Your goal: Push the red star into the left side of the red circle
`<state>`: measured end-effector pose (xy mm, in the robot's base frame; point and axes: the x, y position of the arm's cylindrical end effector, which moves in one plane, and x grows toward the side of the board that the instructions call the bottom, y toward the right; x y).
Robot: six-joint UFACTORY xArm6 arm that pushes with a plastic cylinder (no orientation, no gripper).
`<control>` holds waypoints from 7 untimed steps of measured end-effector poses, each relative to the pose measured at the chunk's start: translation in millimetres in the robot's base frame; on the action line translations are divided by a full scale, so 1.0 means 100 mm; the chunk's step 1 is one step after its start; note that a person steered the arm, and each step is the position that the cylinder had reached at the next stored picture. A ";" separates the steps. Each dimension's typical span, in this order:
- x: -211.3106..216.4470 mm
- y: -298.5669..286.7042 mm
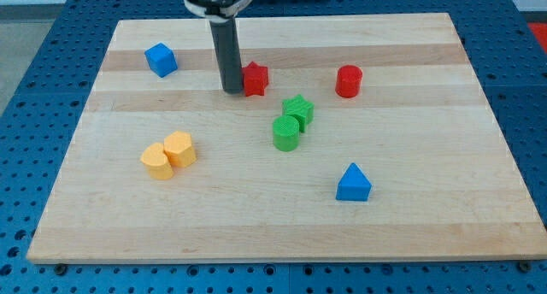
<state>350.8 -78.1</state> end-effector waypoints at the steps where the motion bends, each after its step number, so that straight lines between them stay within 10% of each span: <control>1: -0.19 -0.01; 7: 0.07 1.44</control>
